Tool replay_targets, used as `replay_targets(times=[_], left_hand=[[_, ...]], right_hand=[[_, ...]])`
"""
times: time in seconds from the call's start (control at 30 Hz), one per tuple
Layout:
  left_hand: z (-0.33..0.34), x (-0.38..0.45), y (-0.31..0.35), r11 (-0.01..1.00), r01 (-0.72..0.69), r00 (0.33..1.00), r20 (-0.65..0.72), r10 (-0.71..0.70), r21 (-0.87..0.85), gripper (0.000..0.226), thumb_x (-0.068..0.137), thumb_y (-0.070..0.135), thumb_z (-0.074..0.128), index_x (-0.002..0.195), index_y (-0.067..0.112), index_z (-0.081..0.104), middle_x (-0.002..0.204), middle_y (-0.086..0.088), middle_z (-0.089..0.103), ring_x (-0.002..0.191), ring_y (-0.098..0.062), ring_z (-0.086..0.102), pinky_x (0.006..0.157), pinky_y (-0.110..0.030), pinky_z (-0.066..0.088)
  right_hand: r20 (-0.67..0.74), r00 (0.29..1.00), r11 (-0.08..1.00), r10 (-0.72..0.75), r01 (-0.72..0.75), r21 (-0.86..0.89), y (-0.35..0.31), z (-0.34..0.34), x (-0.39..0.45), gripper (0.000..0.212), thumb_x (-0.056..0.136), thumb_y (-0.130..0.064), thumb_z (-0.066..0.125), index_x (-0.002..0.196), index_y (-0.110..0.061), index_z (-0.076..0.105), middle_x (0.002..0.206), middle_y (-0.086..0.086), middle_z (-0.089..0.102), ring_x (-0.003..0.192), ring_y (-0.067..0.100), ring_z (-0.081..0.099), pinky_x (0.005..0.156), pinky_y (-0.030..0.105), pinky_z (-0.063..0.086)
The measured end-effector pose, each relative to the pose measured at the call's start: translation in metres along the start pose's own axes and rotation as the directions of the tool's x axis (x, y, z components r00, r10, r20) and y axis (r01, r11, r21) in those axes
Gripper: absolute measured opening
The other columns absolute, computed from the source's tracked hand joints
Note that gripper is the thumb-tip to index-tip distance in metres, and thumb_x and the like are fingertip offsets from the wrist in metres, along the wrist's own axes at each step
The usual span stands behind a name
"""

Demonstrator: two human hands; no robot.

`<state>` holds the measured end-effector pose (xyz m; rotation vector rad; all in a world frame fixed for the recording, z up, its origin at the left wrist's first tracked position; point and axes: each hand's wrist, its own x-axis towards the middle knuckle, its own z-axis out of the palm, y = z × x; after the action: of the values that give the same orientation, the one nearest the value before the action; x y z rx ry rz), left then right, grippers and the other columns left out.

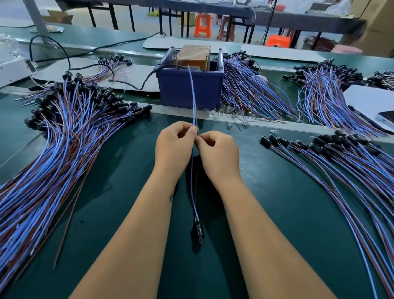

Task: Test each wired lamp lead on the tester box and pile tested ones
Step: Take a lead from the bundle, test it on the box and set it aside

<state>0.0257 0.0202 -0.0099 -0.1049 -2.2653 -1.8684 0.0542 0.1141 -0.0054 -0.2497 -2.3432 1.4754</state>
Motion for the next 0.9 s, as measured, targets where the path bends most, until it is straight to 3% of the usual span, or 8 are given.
replay_targets(times=[0.2, 0.33, 0.5, 0.63, 0.77, 0.9], left_hand=[[0.0009, -0.0018, 0.0051, 0.997, 0.027, 0.999, -0.039, -0.030, -0.071, 0.019, 0.098, 0.016, 0.054, 0.083, 0.017, 0.066, 0.073, 0.009, 0.067, 0.063, 0.000, 0.061, 0.058, -0.009, 0.045], [-0.0031, -0.0019, 0.0041, 0.999, 0.010, 0.996, -0.084, -0.014, -0.044, 0.017, 0.100, 0.020, 0.050, 0.091, 0.026, 0.064, 0.070, 0.010, 0.062, 0.052, 0.003, 0.052, 0.054, -0.011, 0.044], [-0.0054, 0.0009, 0.0033, 0.993, 0.051, 0.987, -0.144, -0.066, -0.105, 0.020, 0.095, 0.017, 0.049, 0.087, 0.026, 0.065, 0.050, 0.015, 0.046, 0.046, -0.004, 0.037, 0.043, -0.018, 0.033], [-0.0063, 0.0006, 0.0025, 0.991, 0.073, 0.985, -0.148, -0.089, -0.109, 0.022, 0.093, 0.015, 0.047, 0.091, 0.024, 0.067, 0.043, 0.016, 0.039, 0.040, -0.004, 0.030, 0.038, -0.016, 0.027], [-0.0052, -0.0011, 0.0034, 0.995, 0.067, 0.989, -0.126, -0.075, -0.070, 0.023, 0.092, 0.014, 0.048, 0.089, 0.024, 0.068, 0.040, 0.016, 0.037, 0.037, -0.005, 0.029, 0.036, -0.016, 0.025], [-0.0060, -0.0010, 0.0038, 0.996, 0.071, 0.990, -0.118, -0.077, -0.055, 0.024, 0.092, 0.014, 0.050, 0.089, 0.027, 0.070, 0.040, 0.015, 0.036, 0.036, -0.006, 0.028, 0.036, -0.015, 0.024]], right_hand=[[-0.010, 1.000, 1.000, 0.006, -0.006, 0.023, -0.0019, -0.0002, -0.0018, 0.010, 0.091, -0.014, 0.063, 0.093, -0.014, 0.073, 0.084, -0.001, 0.071, 0.081, 0.015, 0.064, 0.073, 0.027, 0.049], [-0.030, 0.999, 0.996, 0.030, -0.027, 0.087, -0.0013, -0.0013, -0.0022, 0.016, 0.093, -0.014, 0.060, 0.107, -0.018, 0.066, 0.084, 0.001, 0.066, 0.078, 0.014, 0.059, 0.075, 0.027, 0.048], [-0.051, 0.996, 0.980, 0.069, -0.058, 0.188, -0.0029, -0.0035, -0.0030, 0.014, 0.094, -0.011, 0.056, 0.099, -0.023, 0.062, 0.084, 0.013, 0.067, 0.070, 0.017, 0.058, 0.070, 0.035, 0.050], [-0.057, 0.993, 0.968, 0.107, -0.091, 0.235, -0.0030, -0.0042, -0.0020, 0.013, 0.093, -0.012, 0.055, 0.096, -0.023, 0.062, 0.082, 0.008, 0.066, 0.068, 0.012, 0.057, 0.063, 0.026, 0.049], [-0.055, 0.991, 0.962, 0.123, -0.106, 0.250, -0.0027, -0.0048, -0.0009, 0.013, 0.093, -0.011, 0.056, 0.094, -0.022, 0.062, 0.083, 0.006, 0.066, 0.073, 0.015, 0.060, 0.071, 0.034, 0.052], [-0.057, 0.990, 0.960, 0.126, -0.107, 0.258, -0.0016, -0.0046, -0.0007, 0.013, 0.093, -0.012, 0.057, 0.092, -0.024, 0.062, 0.081, 0.005, 0.067, 0.070, 0.013, 0.060, 0.068, 0.033, 0.053]])
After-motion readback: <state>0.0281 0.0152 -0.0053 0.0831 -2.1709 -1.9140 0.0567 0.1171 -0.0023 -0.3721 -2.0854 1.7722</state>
